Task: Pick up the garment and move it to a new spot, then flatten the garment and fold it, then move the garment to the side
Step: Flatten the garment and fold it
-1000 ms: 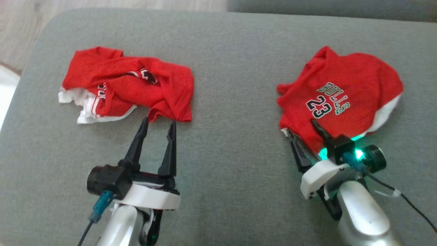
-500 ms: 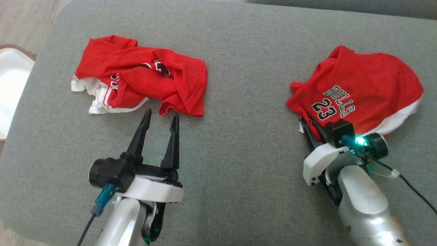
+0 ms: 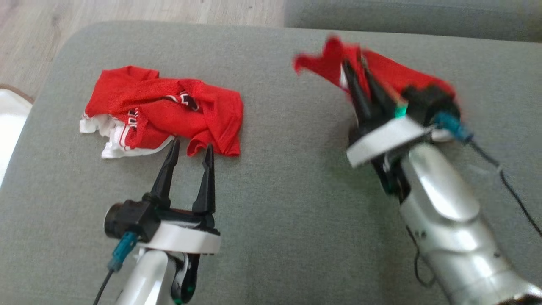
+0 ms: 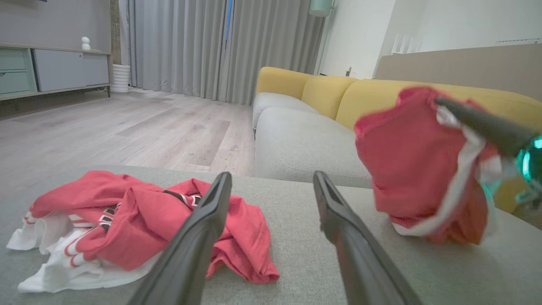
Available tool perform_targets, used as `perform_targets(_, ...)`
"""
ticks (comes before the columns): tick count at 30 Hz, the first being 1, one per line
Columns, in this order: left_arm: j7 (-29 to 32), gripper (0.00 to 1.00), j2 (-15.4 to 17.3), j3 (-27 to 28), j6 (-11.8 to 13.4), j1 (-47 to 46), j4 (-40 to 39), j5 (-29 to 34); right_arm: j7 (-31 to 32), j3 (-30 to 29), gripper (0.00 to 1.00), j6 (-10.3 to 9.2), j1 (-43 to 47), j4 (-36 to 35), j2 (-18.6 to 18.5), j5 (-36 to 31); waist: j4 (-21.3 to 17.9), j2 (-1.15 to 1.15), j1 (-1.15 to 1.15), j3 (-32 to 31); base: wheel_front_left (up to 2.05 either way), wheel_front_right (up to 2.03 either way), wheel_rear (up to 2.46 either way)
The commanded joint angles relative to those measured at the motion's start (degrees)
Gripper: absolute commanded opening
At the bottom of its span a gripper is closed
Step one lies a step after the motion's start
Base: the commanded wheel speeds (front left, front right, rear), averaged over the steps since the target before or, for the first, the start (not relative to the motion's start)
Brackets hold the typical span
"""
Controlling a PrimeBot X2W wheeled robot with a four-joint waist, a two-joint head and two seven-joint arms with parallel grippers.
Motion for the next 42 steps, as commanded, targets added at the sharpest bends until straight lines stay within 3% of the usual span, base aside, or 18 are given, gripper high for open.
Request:
perform_targets(1, -0.3, 1.0, 0.2, 2.4, 0.4, 0.3, -1.8, 0.1, -0.7, 1.5, 0.0, -0.04, -3.9, -5.3, 0.4, 2.3, -0.9, 0.0, 0.0, -0.8, 0.0, 0.0, 0.0)
perform_targets(7, -0.3, 1.0, 0.1, 3.2, 0.3, 1.3, -2.1, 0.2, -0.7, -2.9, 0.0, -0.04, -5.4, -11.0, 0.4, 4.6, -2.4, 0.0, 0.0, -1.2, 0.0, 0.0, 0.0)
perform_targets(12, -0.3, 1.0, 0.1, 3.1, 0.2, 1.0, -2.8, 0.2, 2.6, -11.2, 0.0, -0.04, 0.9, -12.7, -2.6, 4.8, -3.7, 0.0, 0.0, -0.8, 0.0, 0.0, 0.0)
perform_targets(17, -0.3, 1.0, 0.1, 3.2, 0.2, 0.7, -3.1, 0.3, 4.7, -23.8, 0.0, -0.04, 10.1, -12.8, -6.5, 3.2, -5.4, 0.0, 0.0, 0.0, 0.0, 0.0, 0.0)
perform_targets(21, -0.3, 1.0, 0.1, 3.2, -0.1, 0.4, -3.0, 0.6, 7.3, -34.2, 0.0, -0.04, 13.6, -10.0, -5.4, -1.1, -7.1, 0.0, 0.0, 0.8, 0.0, 0.0, 0.0)
perform_targets(22, -0.3, 1.0, 0.1, 3.0, -0.2, 0.2, -2.9, 0.7, 8.0, -36.1, 0.35, -0.04, 13.8, -9.2, -4.9, -2.7, -7.6, 0.0, 0.0, 1.0, 0.0, 0.0, 0.0)
perform_targets(23, -0.3, 1.0, 0.1, 2.9, -0.3, 0.0, -2.8, 0.8, 8.6, -37.9, 1.0, -0.04, 13.6, -8.6, -4.1, -3.7, -7.9, 0.0, 0.0, 1.2, 0.0, 0.0, 0.0)
perform_targets(28, -0.3, 1.0, 0.1, 2.7, -0.4, -0.7, -2.6, 0.9, 9.0, -41.7, 1.0, -0.04, 12.7, -8.4, -1.5, -10.1, -9.2, 0.0, 0.0, 1.5, 0.0, 0.0, 0.0)
perform_targets(32, -0.3, 1.0, 0.1, 2.9, -0.5, -1.0, -2.7, 1.1, 6.1, -41.6, 1.0, -0.04, 12.7, -10.2, -0.3, -13.6, -10.2, 0.0, 0.0, 1.4, 0.0, 0.0, 0.0)
perform_targets(42, -0.3, 1.0, 0.1, 2.9, -0.9, -0.7, -4.0, 0.5, -0.4, -21.4, 1.0, -0.04, 19.8, -20.1, 0.4, -5.7, -11.3, 0.0, 0.0, 0.2, 0.0, 0.0, 0.0)
